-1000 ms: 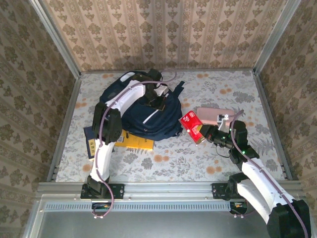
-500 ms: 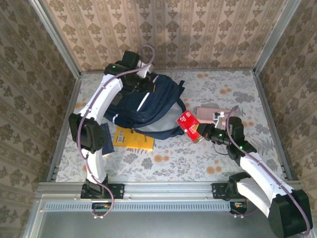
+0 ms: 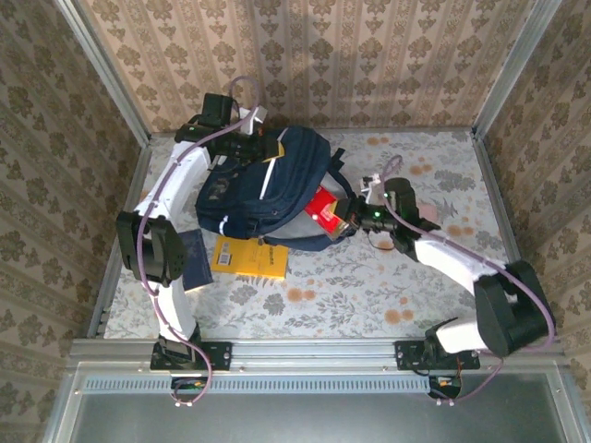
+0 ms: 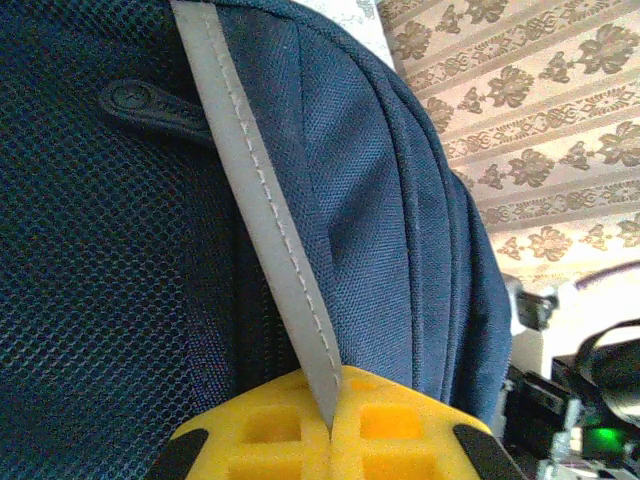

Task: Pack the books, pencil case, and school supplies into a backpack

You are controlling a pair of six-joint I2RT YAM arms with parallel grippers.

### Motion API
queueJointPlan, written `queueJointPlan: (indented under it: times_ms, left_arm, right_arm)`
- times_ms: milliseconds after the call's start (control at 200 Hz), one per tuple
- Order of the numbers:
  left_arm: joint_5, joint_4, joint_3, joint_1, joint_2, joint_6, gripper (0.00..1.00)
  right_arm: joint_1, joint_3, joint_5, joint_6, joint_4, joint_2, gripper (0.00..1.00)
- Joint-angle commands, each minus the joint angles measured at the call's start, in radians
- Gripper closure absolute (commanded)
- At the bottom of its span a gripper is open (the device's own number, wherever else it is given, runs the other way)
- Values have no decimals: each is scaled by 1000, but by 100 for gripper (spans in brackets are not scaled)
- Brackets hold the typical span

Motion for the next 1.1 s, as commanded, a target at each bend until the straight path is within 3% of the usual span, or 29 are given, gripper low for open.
queueJointPlan:
  times_ms: [0,255,435,610,655,730,790,935,1095]
  left_arm:
    - [136,140,24,-1,-84,-38,100]
    - [199,202,48,-1,-80,-93,100]
    - [231,228,82,-2,-52,-132,100]
    - [223,196,125,-1,-33,-121,100]
    - [221,189,133,-1,-29,-119,100]
    - [219,187,133,6,-24,-120,100]
    - [216,189,128,18,-21,-124,100]
    - [192,186,100,52,-29,-119,100]
    - [153,168,92,86,-21,-106,100]
  right_arm:
    - [37,104,-22,61,120,104,100]
    - [106,344,18,93,73,377,100]
    - [164,531,87,173,151,602,100]
    - [239,808,241,77,-61,807,100]
    - [248,857,275,69,-100,845,91]
    - [252,871,292,109,-41,875,57]
    - [251,840,292,116,34,852,39]
    - [247,756,303,-3,29,729,17]
    - [227,627,285,-115,9,578,10]
